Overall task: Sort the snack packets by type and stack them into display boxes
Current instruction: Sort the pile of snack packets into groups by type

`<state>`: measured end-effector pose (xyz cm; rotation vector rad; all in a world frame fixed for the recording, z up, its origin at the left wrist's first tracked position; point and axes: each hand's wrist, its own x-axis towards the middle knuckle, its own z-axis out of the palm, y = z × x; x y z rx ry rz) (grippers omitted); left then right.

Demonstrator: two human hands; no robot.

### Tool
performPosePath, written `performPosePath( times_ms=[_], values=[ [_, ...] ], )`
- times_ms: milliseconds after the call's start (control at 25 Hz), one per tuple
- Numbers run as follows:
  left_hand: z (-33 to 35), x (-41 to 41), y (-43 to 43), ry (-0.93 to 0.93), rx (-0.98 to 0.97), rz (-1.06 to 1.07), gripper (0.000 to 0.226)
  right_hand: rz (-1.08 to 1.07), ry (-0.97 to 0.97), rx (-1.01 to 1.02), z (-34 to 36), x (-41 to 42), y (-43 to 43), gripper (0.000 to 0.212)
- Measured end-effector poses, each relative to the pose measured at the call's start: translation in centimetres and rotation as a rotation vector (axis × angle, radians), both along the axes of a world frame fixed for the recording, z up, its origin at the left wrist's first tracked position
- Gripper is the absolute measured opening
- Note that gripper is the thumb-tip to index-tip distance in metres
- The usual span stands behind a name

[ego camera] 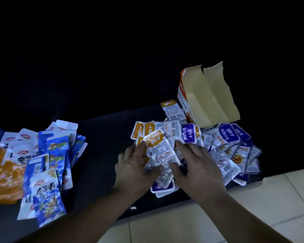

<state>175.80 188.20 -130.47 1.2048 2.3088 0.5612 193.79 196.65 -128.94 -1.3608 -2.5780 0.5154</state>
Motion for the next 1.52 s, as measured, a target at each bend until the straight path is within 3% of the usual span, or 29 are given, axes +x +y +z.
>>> performPosePath(
  times_ms=[240,320,440,560,760,960,1080,1200,1320,1440,1520],
  values=[
    [-0.1,0.0,0.9,-0.046,0.142,0.074,0.109,-0.057,0.083,0.137,0.3,-1.6,-1.0,0.07],
    [-0.4,-0.6,1.0,-0.144,0.213,0.091,0.089,-0.021,0.094,0.138,0.1,-2.8,-0.9,0.072],
    [-0.6,-1.4,0.7,-0.458,0.339,0.129,0.054,-0.027,0.131,0.041,-0.5,-3.9,0.0,0.076],
    [0.1,-1.5,-0.2,-0.628,0.393,0.153,0.04,-0.006,0.161,-0.04,-0.3,-4.3,0.7,0.08],
    [1.2,-2.8,-0.7,-0.619,0.461,0.174,0.031,0.019,0.36,-0.195,1.7,-6.2,0.7,0.069],
    [2.8,-4.1,-1.0,-0.727,0.576,0.225,0.04,-0.095,0.567,-0.503,3.9,-9.2,0.9,0.085],
    [3.0,-5.5,-0.8,-0.845,0.618,0.453,0.047,-0.113,0.56,-0.577,4.3,-9.9,0.5,0.088],
    [3.6,-6.5,-0.9,-0.975,0.669,0.568,0.039,-0.08,0.488,-0.649,4.1,-9.8,0.6,0.096],
    [3.8,-6.4,-1.2,-0.969,0.681,0.594,0.023,-0.034,0.428,-0.735,3.9,-10.3,0.2,0.095],
    [3.7,-5.6,-1.8,-0.907,0.646,0.554,0.01,-0.132,0.522,-0.745,2.6,-11.0,-0.5,0.08],
    [3.5,-4.7,-2.6,-0.872,0.544,0.406,0.031,-0.152,0.529,-0.731,1.9,-11.9,-1.0,0.073]
  ],
)
